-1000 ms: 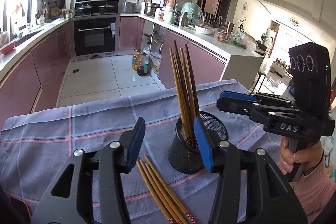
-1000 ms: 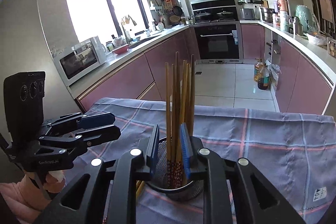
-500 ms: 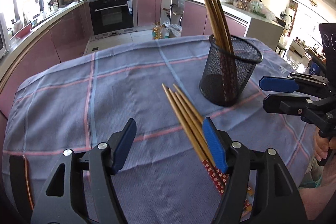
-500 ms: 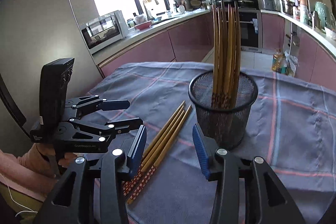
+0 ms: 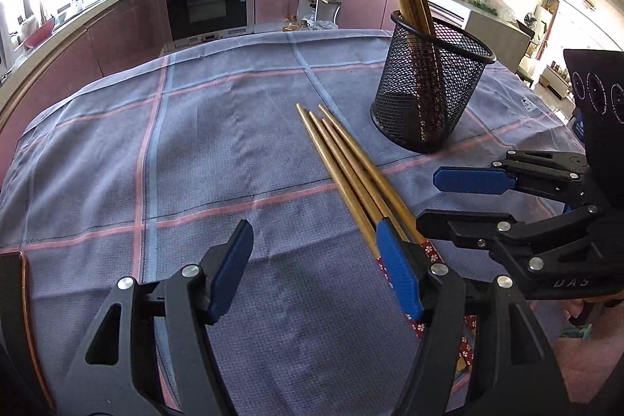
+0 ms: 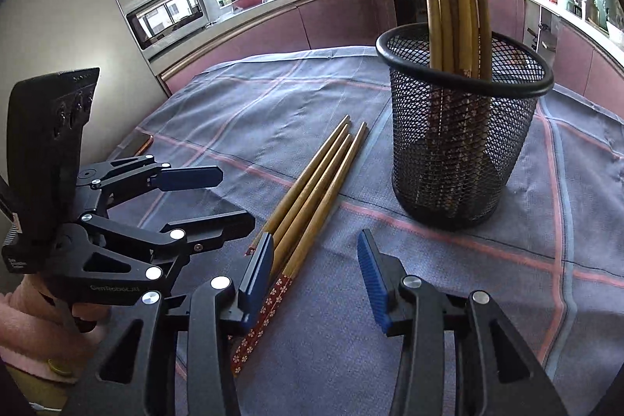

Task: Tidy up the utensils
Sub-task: 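Grasp a wooden chopstick with the left gripper while the right gripper grasps another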

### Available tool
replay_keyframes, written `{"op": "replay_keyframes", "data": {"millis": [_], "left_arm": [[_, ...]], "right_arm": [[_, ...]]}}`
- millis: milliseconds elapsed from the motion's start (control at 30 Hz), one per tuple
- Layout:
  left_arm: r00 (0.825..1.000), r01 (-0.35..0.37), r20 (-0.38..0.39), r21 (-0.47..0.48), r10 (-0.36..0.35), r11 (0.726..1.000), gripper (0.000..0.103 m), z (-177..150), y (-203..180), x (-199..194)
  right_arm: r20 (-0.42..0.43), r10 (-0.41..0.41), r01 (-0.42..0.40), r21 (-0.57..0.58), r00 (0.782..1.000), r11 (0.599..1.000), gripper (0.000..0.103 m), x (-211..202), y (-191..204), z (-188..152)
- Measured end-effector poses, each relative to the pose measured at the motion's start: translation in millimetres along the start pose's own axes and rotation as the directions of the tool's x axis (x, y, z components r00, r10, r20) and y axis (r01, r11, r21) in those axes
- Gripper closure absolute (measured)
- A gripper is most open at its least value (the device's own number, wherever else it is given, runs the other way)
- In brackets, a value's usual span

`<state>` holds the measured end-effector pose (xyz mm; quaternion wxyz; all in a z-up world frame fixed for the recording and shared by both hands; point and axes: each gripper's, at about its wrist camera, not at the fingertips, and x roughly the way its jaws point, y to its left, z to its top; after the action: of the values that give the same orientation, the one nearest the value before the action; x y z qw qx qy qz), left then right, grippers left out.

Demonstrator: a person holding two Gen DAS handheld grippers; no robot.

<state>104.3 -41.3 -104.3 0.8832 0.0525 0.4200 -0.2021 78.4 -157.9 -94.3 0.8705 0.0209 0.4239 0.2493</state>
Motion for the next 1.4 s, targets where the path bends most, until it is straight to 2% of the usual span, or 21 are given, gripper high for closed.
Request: {"op": "replay_keyframes", "data": {"millis": [300, 467, 767, 967, 1200, 1400], "left_arm": [[1.0, 0.0, -0.005, -0.002, 0.0, 1.0, 0.038, 0.0, 2.5, 0.4], [1.0, 0.006, -0.01, 0.013, -0.006, 1.0, 0.038, 3.7, -2.0, 4.0], [0.999, 0.006, -0.04, 0.028, -0.005, 1.0, 0.04, 7.7, -8.1, 19.4], [0.999, -0.002, -0.051, 0.028, 0.004, 1.0, 0.049, 8.4, -5.5, 21.3], [0.998, -0.019, -0.061, 0.041, 0.022, 0.999, 0.052, 14.3, -6.2, 25.3], [0.998, -0.025, -0.063, 0.031, 0.027, 0.999, 0.064, 22.3, -4.6, 32.3]], "right_arm": [[-0.018, -0.056, 0.055, -0.026, 0.998, 0.998, 0.068, 7.2, 2.3, -1.6], [-0.023, -0.067, 0.066, -0.002, 0.998, 0.998, 0.072, 5.3, -4.4, -1.1], [-0.026, -0.072, 0.073, 0.008, 0.997, 0.997, 0.072, 3.5, -9.8, -1.1], [-0.028, -0.081, 0.081, -0.007, 0.996, 0.997, 0.072, 7.5, -6.4, 3.0], [-0.031, -0.108, 0.107, -0.037, 0.994, 0.994, 0.075, 19.9, 0.8, 12.0], [-0.026, -0.118, 0.117, -0.036, 0.993, 0.993, 0.077, 26.0, 0.4, 17.4]]}}
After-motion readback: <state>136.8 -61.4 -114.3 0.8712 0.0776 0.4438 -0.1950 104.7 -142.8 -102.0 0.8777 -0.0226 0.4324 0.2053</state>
